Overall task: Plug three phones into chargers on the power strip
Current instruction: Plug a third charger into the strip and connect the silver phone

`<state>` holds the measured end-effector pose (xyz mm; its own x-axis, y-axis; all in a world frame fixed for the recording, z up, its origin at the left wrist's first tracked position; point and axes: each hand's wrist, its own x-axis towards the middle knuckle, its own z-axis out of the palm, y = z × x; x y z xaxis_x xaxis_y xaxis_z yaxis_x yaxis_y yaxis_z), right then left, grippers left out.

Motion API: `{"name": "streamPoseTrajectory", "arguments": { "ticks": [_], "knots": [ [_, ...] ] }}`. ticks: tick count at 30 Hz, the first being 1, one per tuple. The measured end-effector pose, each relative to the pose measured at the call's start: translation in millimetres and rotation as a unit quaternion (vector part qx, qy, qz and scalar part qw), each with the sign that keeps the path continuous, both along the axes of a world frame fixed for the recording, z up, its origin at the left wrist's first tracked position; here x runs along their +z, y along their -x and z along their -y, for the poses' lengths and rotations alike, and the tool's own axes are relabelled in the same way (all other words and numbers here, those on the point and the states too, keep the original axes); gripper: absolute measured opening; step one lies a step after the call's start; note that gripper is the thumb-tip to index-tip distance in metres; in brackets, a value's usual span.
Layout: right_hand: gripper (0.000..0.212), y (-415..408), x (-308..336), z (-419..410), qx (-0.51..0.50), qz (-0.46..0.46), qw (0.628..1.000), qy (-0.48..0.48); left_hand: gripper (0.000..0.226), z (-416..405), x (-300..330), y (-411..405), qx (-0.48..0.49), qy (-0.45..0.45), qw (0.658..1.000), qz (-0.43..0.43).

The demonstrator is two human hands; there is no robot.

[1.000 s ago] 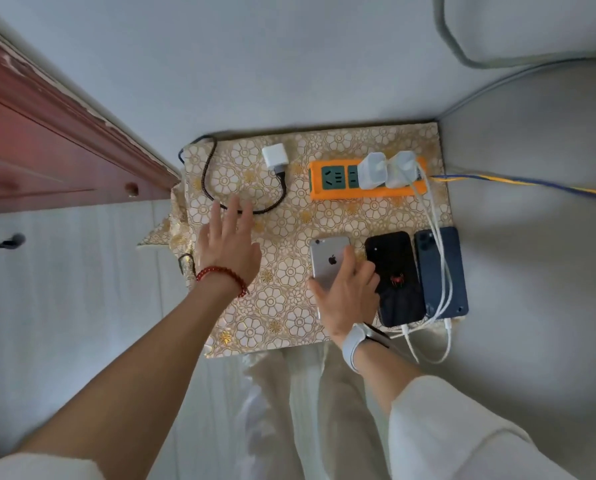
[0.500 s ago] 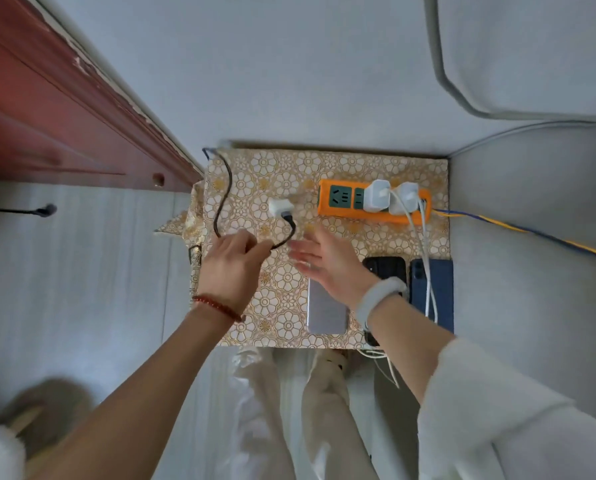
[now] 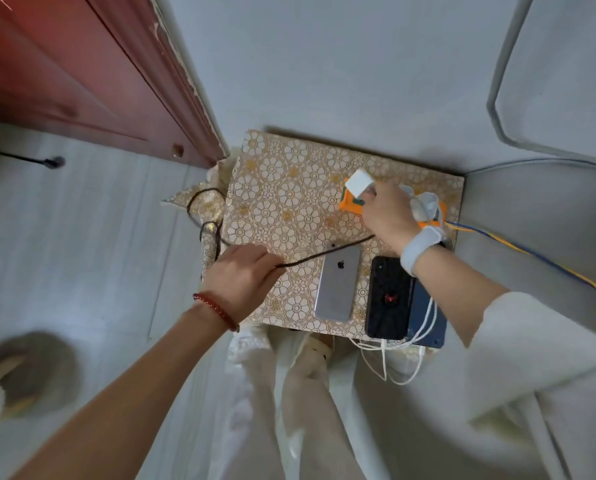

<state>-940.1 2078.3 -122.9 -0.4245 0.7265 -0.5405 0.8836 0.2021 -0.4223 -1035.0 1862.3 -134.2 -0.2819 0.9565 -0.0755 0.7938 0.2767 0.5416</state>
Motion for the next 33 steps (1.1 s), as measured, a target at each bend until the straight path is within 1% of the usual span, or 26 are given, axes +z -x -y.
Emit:
{"name": "streamPoseTrajectory", "arguments": {
  "ticks": [1, 3, 5, 7, 9, 11, 14, 18, 22, 24, 28, 33],
  "knots": [
    [0.025, -1.8, 2.7, -8.3, 0.043, 0.030, 0.997, -0.050, 0.030, 3.6, -3.6, 1.8, 0.005, 0.007, 1.000, 0.009],
    [0.027, -5.2, 8.3, -24.3, 0.115, 0.073, 0.981, -0.139, 0.033, 13.1, -10.7, 5.8, 0.053, 0.027, 0.998, 0.031],
    [0.023, -8.6, 10.3, -38.8, 0.155, 0.099, 0.963, -0.198, 0.027, 23.8, -16.1, 9.6, 0.101, 0.046, 0.993, 0.045],
    [0.022, -9.3, 9.6, -48.5, 0.205, 0.137, 0.947, -0.207, 0.022, 28.6, -19.2, 10.1, 0.112, 0.055, 0.991, 0.050],
    [0.018, -7.9, 5.5, -53.4, 0.275, 0.173, 0.928, -0.183, 0.023, 25.0, -20.1, 8.5, 0.106, 0.057, 0.991, 0.060],
    [0.015, -6.0, 1.0, -54.5, 0.315, 0.197, 0.914, -0.161, 0.024, 18.1, -20.6, 7.2, 0.109, 0.051, 0.991, 0.062],
    [0.015, -5.5, -2.6, -58.4, 0.316, 0.201, 0.914, -0.157, 0.022, 12.1, -20.2, 3.7, 0.121, 0.038, 0.990, 0.062],
    [0.023, -7.5, -2.4, -59.8, 0.278, 0.178, 0.932, -0.150, 0.022, 15.4, -22.2, 2.3, 0.129, 0.039, 0.989, 0.062],
    [0.024, -4.1, -1.1, -55.7, 0.262, 0.179, 0.937, -0.148, 0.026, 19.3, -23.7, 0.1, 0.132, 0.050, 0.988, 0.066],
    [0.023, -3.9, 0.3, -51.1, 0.272, 0.190, 0.929, -0.161, 0.027, 19.3, -24.4, -0.3, 0.137, 0.052, 0.987, 0.072],
    [0.023, -7.8, 0.5, -41.4, 0.305, 0.227, 0.903, -0.198, 0.028, 17.5, -23.7, -0.5, 0.147, 0.049, 0.985, 0.081],
    [0.023, -12.5, -0.7, -39.0, 0.315, 0.232, 0.897, -0.206, 0.026, 14.2, -23.4, 3.1, 0.148, 0.045, 0.985, 0.080]
  ]
}}
